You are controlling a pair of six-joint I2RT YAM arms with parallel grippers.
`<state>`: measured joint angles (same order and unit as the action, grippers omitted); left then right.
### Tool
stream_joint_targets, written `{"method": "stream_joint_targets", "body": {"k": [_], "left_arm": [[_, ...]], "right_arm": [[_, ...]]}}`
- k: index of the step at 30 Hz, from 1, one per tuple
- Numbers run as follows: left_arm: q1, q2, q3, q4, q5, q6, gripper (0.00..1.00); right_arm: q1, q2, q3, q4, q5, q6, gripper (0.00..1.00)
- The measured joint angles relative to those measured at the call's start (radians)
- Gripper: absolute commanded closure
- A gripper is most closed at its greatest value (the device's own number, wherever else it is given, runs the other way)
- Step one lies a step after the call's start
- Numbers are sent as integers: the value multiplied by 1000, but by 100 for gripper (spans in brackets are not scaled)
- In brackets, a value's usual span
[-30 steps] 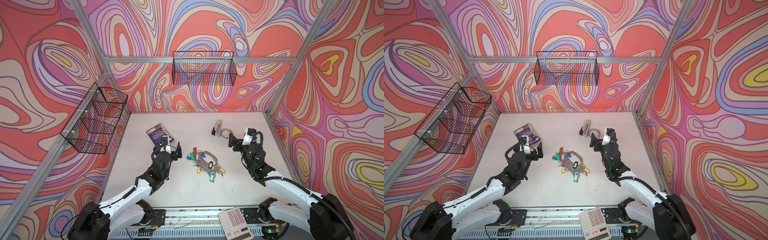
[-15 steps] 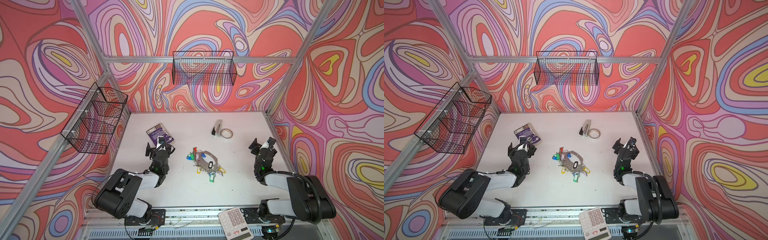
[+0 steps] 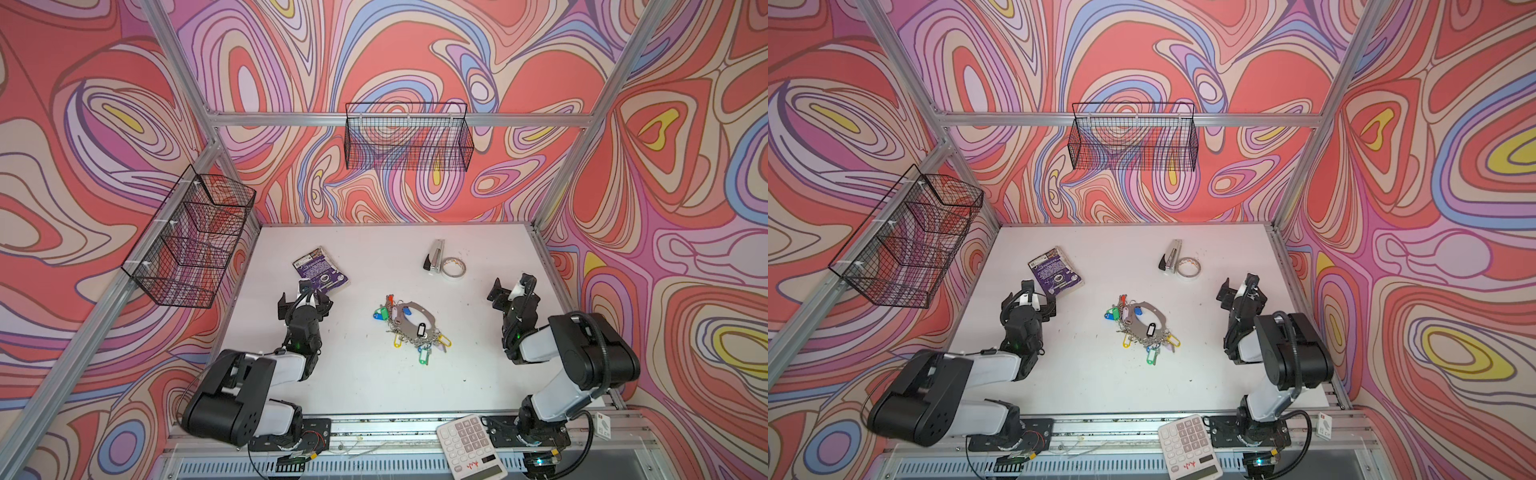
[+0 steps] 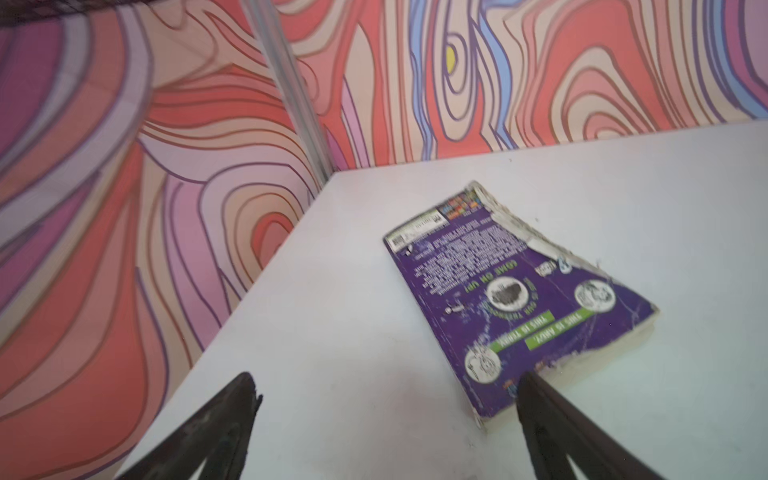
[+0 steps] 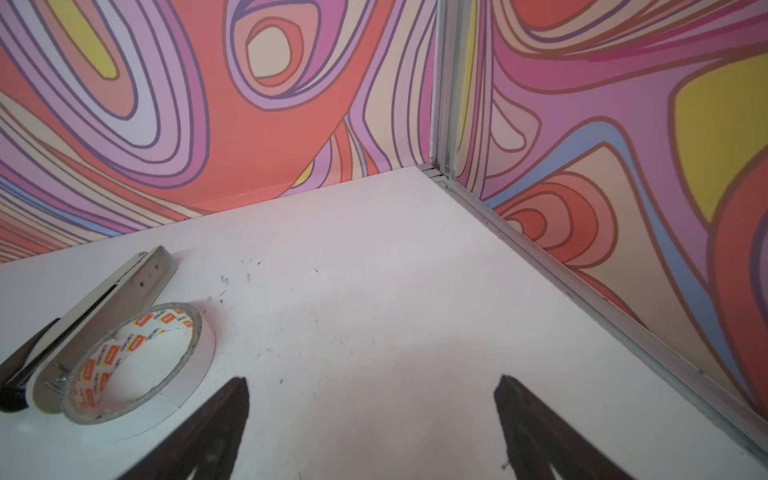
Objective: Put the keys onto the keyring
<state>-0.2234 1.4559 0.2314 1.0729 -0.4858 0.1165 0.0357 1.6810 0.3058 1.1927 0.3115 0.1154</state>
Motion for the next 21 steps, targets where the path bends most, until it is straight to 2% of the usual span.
{"method": "stream_joint_targets", "body": {"k": [2, 5, 8, 12, 21], "left_arm": [[35, 78, -6, 24, 69, -19, 0], [134, 98, -10, 26, 165, -62, 0], [186, 90, 63, -75, 234, -104, 0], [205, 89, 136, -117, 288, -137, 0], [180, 89, 136, -163, 312, -142, 0]], "right_arm": [[4, 13, -5, 15, -22, -13, 2], [5, 16, 2, 25, -58, -30, 2], [5, 18, 47, -27, -108, -53, 2], [6, 19, 88, -54, -152, -67, 2], [6, 19, 89, -78, -172, -78, 2]]}}
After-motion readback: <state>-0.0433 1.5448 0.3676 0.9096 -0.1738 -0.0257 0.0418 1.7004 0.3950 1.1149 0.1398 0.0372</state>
